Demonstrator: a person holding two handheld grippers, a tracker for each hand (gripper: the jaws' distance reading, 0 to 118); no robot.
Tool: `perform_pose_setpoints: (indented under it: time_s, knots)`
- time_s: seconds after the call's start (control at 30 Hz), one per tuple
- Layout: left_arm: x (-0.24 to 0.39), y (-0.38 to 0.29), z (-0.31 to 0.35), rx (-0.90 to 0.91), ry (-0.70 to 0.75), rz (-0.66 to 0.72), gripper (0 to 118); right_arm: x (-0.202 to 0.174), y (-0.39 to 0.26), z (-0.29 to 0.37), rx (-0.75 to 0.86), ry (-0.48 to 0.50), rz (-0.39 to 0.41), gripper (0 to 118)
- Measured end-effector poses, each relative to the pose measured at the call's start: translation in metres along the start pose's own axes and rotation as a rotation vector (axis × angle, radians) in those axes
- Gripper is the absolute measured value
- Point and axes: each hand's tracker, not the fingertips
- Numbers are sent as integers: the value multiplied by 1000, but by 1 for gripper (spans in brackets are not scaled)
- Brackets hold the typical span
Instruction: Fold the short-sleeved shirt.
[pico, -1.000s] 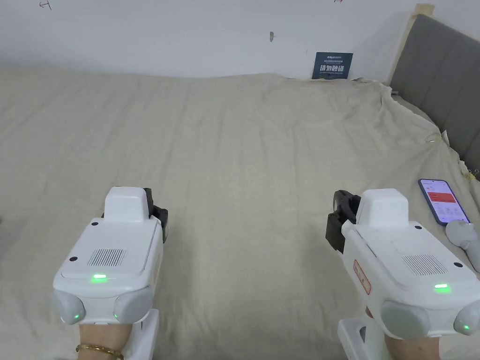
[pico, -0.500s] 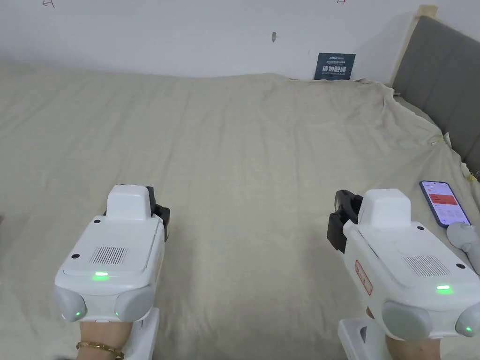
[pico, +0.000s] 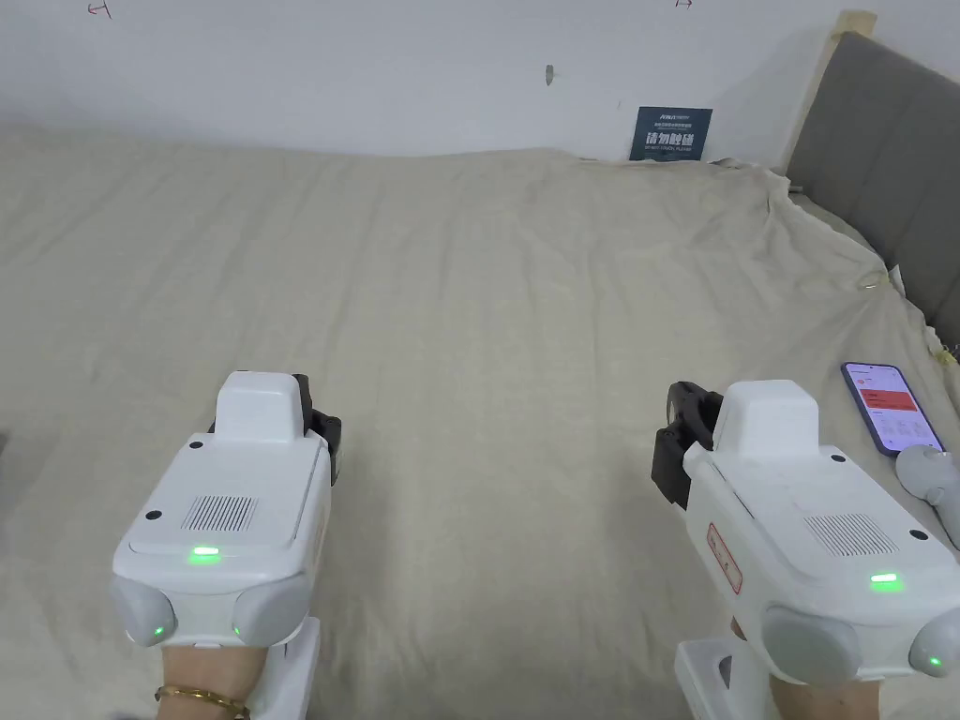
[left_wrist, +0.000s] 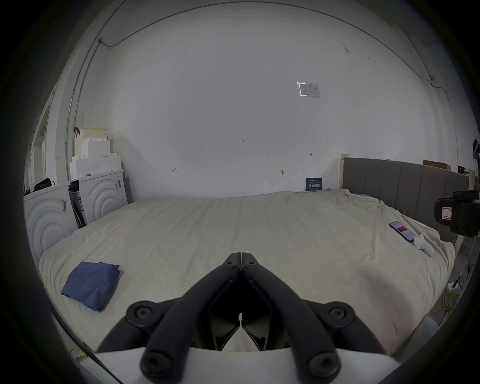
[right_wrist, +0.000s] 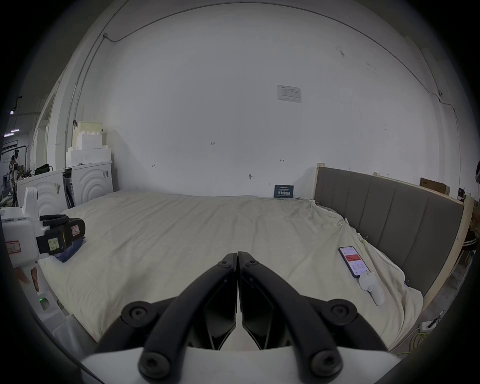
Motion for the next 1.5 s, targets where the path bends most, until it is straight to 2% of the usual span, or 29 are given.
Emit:
perform_pose_setpoints:
  time_s: [0.93, 0.97, 1.0, 1.03, 1.07, 1.13, 1.2, 1.27, 1.33, 1.37, 1.5]
  knots:
    - [0, -1, 1, 7, -1, -6, 0, -5, 0, 0, 2, 9, 0, 0]
    - [0, 0, 2, 11, -1, 3, 4, -4, 0, 0, 2, 8, -5, 0]
    - [-1, 0, 3, 14, -3, 16, 14, -3, 1, 0, 2, 11, -17, 2]
    - [-2, 1, 3, 12, -2, 32, 39, -1, 3, 0, -6, 21, -36, 16]
    - [-3, 3, 4, 6, -10, 53, 66, 1, 4, 0, -17, 27, -60, 43]
    - [-4, 6, 3, -20, -17, 79, 115, 6, 9, -1, -67, 53, -129, 109]
    - [-4, 10, 6, -34, -23, 95, 118, 11, 14, -4, -112, 71, -189, 117]
    - [-4, 13, 12, -63, -63, 136, 118, 21, 14, -4, -103, 118, -265, 117]
    - [-5, 16, 13, -125, -48, 194, 118, 27, 17, -9, -163, 144, -320, 117]
    - [-5, 15, 14, -154, -38, 219, 118, 25, 18, -8, -211, 137, -346, 117]
    - [1, -3, 22, -229, -20, 228, 118, 21, 18, -8, -394, -26, -415, 117]
